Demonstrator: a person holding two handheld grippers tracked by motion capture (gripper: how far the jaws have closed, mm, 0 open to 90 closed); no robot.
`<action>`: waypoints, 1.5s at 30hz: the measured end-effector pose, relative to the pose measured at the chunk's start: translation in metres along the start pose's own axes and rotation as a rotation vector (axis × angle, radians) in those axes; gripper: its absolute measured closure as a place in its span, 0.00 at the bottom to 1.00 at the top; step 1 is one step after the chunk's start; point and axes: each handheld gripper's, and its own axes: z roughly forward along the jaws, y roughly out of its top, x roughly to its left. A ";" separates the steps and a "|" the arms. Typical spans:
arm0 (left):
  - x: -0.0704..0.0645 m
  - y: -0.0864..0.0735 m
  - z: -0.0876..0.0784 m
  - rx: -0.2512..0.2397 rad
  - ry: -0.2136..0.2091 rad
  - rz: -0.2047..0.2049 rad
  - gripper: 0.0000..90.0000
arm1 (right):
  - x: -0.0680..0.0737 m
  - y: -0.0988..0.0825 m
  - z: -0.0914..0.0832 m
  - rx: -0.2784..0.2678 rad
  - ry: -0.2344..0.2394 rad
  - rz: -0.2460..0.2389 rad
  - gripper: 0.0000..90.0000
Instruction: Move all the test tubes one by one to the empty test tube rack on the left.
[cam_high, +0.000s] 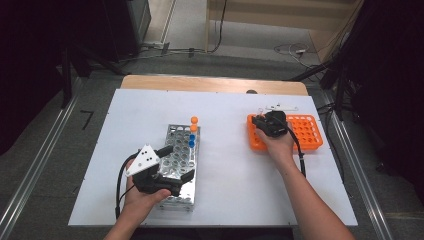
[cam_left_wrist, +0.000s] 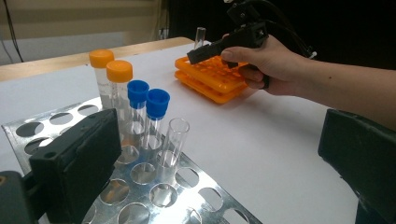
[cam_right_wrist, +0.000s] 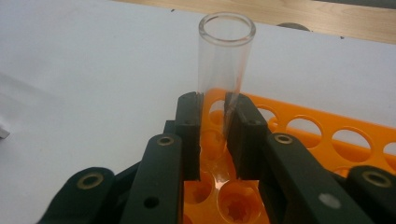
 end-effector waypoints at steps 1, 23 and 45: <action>0.000 0.000 0.000 0.000 0.001 -0.001 0.00 | 0.000 0.000 0.000 -0.005 0.000 -0.003 0.82; -0.024 0.020 0.010 -0.014 -0.052 0.040 0.06 | 0.036 -0.013 -0.091 -0.136 0.222 -0.177 0.82; -0.066 0.027 0.041 0.012 -0.207 0.108 0.57 | 0.129 -0.063 -0.138 -0.036 0.492 -0.364 0.82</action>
